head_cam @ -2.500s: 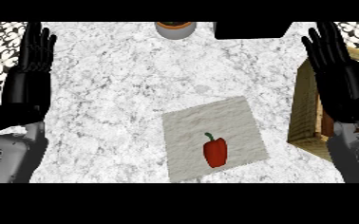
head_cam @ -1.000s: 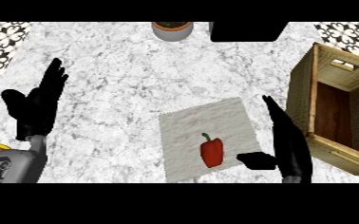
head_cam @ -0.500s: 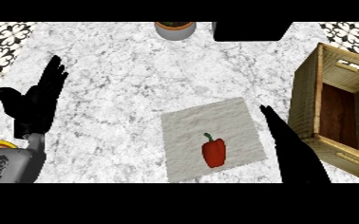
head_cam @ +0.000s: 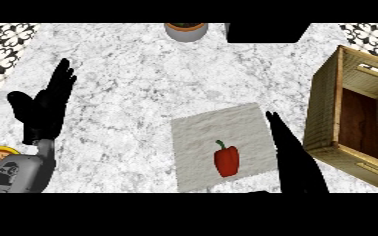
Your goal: Pick the bell pepper from the placemat and place it in the basket
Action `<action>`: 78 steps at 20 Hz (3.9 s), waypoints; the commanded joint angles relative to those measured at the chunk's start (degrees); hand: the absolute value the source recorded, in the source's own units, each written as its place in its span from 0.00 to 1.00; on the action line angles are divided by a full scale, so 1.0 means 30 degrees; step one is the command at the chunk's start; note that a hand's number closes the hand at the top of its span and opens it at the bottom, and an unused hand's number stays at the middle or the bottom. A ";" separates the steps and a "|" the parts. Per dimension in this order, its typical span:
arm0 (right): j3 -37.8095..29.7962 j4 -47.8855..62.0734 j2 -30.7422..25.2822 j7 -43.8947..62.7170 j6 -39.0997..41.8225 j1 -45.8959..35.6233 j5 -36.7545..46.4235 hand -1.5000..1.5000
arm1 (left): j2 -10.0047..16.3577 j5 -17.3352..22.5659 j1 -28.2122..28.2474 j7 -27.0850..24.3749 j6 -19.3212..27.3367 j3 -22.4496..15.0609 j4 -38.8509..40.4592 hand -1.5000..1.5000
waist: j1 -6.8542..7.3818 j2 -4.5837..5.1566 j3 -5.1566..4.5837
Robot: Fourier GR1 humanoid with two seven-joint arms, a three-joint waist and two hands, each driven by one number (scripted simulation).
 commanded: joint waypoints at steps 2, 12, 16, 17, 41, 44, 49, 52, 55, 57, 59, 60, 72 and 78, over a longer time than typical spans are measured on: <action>0.1797 0.1814 0.1566 -0.0453 -0.2105 0.1673 0.2216 0.00 | -0.0345 -0.0529 0.0346 0.0638 -0.0121 0.0185 -0.0832 0.50 | 0.0036 -0.0009 0.0012; 0.1321 0.4843 0.2457 -0.3627 -0.4286 0.1743 0.3731 0.00 | -0.0656 -0.0928 -0.1230 0.1392 -0.1505 0.1542 -0.0148 0.50 | -0.0005 0.0015 0.0009; 0.0658 0.3191 0.1177 -0.4800 -0.4618 0.3276 0.3172 0.00 | -0.1707 -0.1866 0.1189 -0.0379 -0.1417 0.1199 -0.0657 0.50 | 0.0012 -0.0006 0.0009; 0.1248 0.5216 0.2596 -0.4527 -0.4956 0.2434 0.3878 0.00 | -0.1377 -0.1791 0.0100 0.1064 -0.1485 0.1813 -0.0954 0.50 | 0.0032 0.0005 0.0010; -0.0441 1.1363 0.3909 -0.6942 -0.7151 0.1485 0.3975 0.00 | -0.2866 -0.3135 0.0327 0.1275 -0.2948 0.2910 -0.1286 0.50 | 0.0048 0.0017 0.0011; -0.0130 0.9556 0.3910 -0.5409 -0.5453 0.0724 0.4123 0.00 | -0.3225 -0.3719 -0.2109 0.0662 -0.2516 0.2970 0.1551 0.50 | -0.0063 0.0036 0.0005; -0.0705 1.1167 0.3924 -0.5801 -0.5582 0.0195 0.3590 0.00 | -0.3160 -0.3430 0.0219 0.0882 -0.3043 0.3487 -0.0818 0.50 | 0.0045 0.0012 0.0007; -0.1435 1.2634 0.3923 -0.7116 -0.6186 0.0110 0.2895 0.00 | -0.2623 -0.3450 0.0074 0.0903 -0.3717 0.3686 -0.0992 0.50 | 0.0061 0.0017 0.0009; -0.1144 1.2387 0.3919 -0.7045 -0.6288 0.0322 0.3239 0.00 | -0.2685 -0.3072 0.0488 0.0357 -0.4126 0.4284 -0.0448 0.50 | 0.0044 0.0016 0.0007; -0.0508 1.3453 0.3926 -0.6821 -0.5686 -0.0861 0.2139 0.00 | -0.3107 -0.3607 -0.0108 0.1540 -0.3432 0.3631 -0.1221 0.50 | 0.0070 0.0020 0.0010; -0.0995 1.4787 0.3838 -0.8864 -0.5547 -0.0913 0.1187 1.00 | -0.3185 -0.3829 0.0150 0.1389 -0.3233 0.3492 -0.1461 0.50 | 0.0116 0.0040 0.0015; -0.0269 1.5266 0.3922 -0.8220 -0.5197 -0.1227 0.1414 1.00 | -0.2964 -0.3300 -0.0024 0.1318 -0.3803 0.3744 -0.0975 0.50 | 0.0155 0.0058 0.0012; 0.0562 1.3912 0.3113 -1.0627 -0.5704 0.0752 0.0580 1.00 | -0.2514 -0.3171 0.0429 0.0747 -0.4135 0.4449 -0.0796 0.50 | 0.0113 0.0000 0.0006; 0.5293 1.1901 0.1389 -1.4699 -0.5410 0.4732 0.0547 1.00 | -0.3168 -0.3548 0.0148 0.1269 -0.3715 0.3720 -0.1133 0.50 | -0.0011 -0.0055 0.0026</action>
